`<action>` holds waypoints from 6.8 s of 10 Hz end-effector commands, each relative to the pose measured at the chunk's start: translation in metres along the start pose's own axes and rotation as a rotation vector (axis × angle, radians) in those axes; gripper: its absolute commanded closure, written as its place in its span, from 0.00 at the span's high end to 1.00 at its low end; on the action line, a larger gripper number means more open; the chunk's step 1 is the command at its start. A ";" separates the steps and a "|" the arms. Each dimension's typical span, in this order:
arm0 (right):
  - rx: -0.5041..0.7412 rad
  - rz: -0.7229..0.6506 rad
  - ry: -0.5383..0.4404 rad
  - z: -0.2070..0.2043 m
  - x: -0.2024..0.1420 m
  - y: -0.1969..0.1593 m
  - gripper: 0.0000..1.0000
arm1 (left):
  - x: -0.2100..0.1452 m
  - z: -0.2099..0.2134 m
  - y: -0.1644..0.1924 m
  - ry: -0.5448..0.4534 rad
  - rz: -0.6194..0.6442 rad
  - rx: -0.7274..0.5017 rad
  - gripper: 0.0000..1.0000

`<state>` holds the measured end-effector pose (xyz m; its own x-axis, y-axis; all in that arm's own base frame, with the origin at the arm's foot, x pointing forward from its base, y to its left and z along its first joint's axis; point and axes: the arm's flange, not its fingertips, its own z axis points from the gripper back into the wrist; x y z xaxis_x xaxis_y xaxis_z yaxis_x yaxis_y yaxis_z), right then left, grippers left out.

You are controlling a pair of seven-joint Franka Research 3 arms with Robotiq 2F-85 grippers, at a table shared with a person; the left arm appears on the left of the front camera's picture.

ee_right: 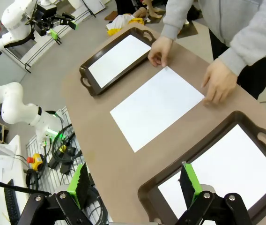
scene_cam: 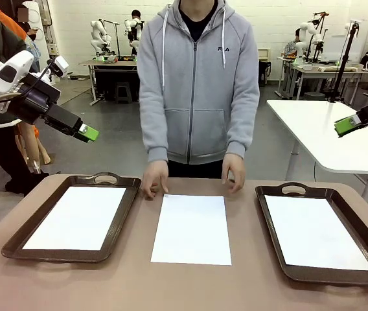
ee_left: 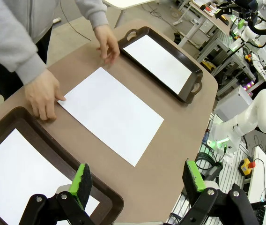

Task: Sort the A4 documents.
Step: Receive the A4 Paper.

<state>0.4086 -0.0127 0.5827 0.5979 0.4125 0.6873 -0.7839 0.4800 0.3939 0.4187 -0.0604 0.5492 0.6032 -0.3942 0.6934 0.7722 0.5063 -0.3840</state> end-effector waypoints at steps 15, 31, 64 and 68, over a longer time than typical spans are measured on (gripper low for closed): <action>0.000 -0.002 -0.011 -0.002 0.000 0.000 1.00 | -0.001 0.001 0.000 0.007 -0.005 -0.002 1.00; 0.000 -0.002 -0.011 -0.002 0.000 0.000 1.00 | -0.001 0.001 0.000 0.007 -0.005 -0.002 1.00; 0.000 -0.002 -0.011 -0.002 0.000 0.000 1.00 | 0.013 -0.100 0.103 -0.255 0.513 -0.215 1.00; 0.000 -0.002 -0.011 -0.002 0.000 0.000 1.00 | 0.029 -0.149 0.111 -0.236 0.614 -0.375 1.00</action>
<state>0.4083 -0.0130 0.5831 0.5975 0.4119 0.6879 -0.7839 0.4805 0.3932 0.5430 -0.1260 0.4315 0.9123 0.0627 0.4047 0.3691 0.3026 -0.8788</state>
